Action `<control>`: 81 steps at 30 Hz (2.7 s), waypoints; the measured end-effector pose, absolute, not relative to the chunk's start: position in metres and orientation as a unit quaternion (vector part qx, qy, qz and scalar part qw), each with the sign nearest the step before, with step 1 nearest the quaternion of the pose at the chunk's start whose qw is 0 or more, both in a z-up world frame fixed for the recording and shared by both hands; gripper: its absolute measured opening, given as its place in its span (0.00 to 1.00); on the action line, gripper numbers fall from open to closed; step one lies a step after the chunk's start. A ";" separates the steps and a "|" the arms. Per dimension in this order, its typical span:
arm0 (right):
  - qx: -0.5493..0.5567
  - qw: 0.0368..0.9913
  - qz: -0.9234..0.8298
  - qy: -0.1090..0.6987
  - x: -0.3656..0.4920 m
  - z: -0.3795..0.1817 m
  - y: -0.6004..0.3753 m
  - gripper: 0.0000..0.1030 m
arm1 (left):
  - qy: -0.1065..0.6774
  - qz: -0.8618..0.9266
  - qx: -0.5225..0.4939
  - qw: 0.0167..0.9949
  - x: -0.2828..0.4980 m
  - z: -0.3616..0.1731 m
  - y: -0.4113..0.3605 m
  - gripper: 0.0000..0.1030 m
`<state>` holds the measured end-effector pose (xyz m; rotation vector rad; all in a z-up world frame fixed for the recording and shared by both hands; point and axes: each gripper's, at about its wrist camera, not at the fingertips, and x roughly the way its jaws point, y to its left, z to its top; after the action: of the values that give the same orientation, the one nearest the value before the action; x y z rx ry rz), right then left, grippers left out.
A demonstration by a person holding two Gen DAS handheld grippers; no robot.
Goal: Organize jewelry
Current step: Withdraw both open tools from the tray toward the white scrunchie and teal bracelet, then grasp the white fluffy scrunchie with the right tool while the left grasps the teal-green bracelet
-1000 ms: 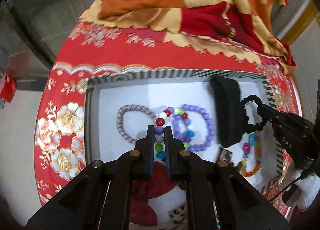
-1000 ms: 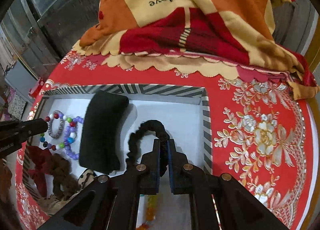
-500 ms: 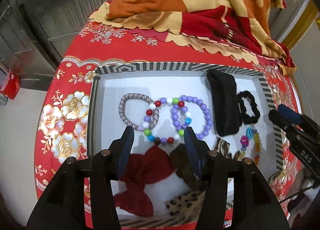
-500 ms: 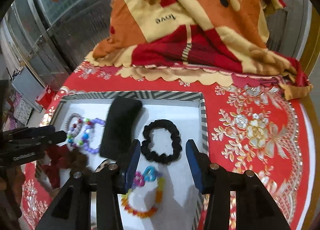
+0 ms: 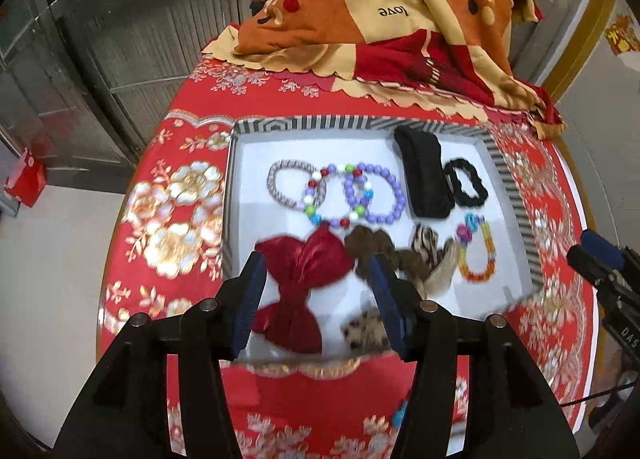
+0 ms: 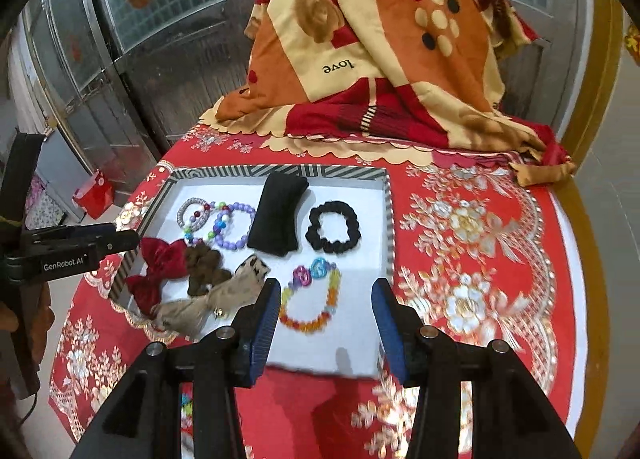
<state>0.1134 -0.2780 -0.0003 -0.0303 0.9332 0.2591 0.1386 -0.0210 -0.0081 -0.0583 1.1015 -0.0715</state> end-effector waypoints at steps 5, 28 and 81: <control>-0.018 0.887 0.117 0.446 0.088 0.006 -0.273 0.44 | 0.519 -0.032 -0.016 0.854 0.112 -0.007 -0.023 0.52; -0.015 0.872 0.136 0.470 0.003 -0.004 -0.244 0.58 | 0.520 -0.053 -0.006 0.853 0.056 -0.006 -0.029 0.52; -0.007 0.805 0.241 0.543 -0.045 -0.087 -0.275 0.21 | 0.613 -0.196 0.036 0.765 0.077 -0.085 -0.113 0.07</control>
<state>-0.0446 -0.2746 -0.0871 -0.0146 1.1619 0.5168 0.0766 -0.1131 -0.0852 0.0784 1.3316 -0.4252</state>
